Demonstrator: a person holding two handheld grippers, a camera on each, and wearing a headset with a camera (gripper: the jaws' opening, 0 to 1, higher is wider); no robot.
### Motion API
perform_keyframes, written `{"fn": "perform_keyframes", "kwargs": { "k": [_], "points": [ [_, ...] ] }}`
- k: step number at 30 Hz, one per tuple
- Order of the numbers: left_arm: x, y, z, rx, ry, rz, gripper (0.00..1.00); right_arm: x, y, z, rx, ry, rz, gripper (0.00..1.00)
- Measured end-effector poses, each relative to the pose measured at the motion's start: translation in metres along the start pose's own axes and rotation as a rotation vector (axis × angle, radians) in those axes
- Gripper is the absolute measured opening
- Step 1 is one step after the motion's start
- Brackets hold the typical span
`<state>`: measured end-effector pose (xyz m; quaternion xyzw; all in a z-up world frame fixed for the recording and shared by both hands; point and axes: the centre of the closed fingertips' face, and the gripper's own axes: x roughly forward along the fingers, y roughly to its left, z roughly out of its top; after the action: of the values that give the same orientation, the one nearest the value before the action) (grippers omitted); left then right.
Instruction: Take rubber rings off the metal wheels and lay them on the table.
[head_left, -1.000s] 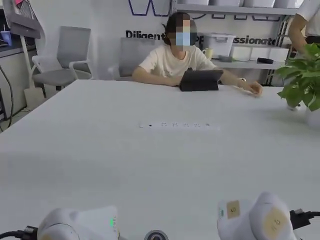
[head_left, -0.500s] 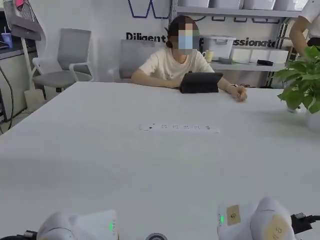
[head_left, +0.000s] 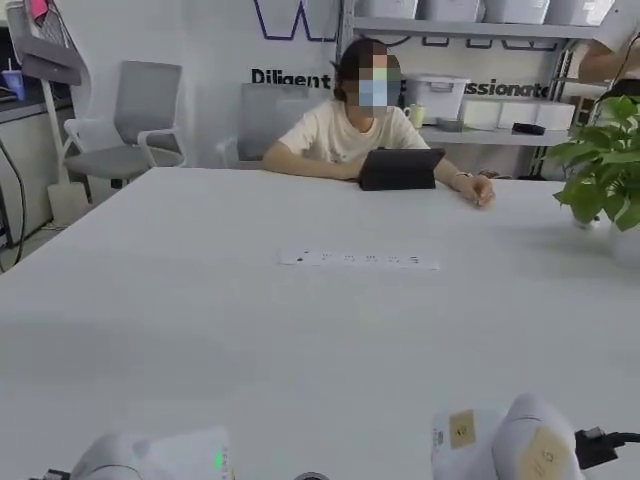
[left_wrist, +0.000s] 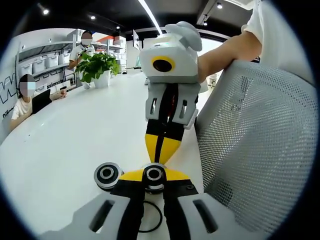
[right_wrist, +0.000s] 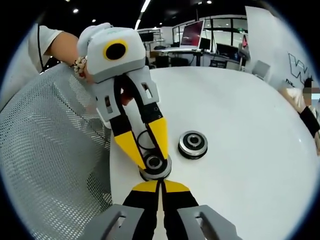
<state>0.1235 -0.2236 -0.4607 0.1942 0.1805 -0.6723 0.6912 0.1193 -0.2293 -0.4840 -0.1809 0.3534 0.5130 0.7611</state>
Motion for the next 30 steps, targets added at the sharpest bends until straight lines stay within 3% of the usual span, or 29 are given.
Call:
{"fn": "perform_keyframes", "kwargs": {
  "k": [3,8,15,30],
  "points": [
    [0.0,0.0,0.0,0.001,-0.001,-0.001,0.08,-0.0004,-0.0004,-0.0002,0.03,-0.001,0.001,0.0],
    [-0.0002,-0.0002,0.0,0.003,-0.001,-0.002,0.08,-0.0023,-0.0028,0.0002,0.152,-0.023,0.012,0.0],
    [-0.0003,-0.0002,0.0001,0.002,-0.002,-0.001,0.08,-0.0091,-0.0069,0.0037,0.408,-0.068,0.034,0.0],
    [-0.0002,0.0005,-0.0005,0.011,0.005,0.003,0.08,-0.0102,-0.005,0.0092,0.421,-0.084,0.034,0.0]
  ]
}}
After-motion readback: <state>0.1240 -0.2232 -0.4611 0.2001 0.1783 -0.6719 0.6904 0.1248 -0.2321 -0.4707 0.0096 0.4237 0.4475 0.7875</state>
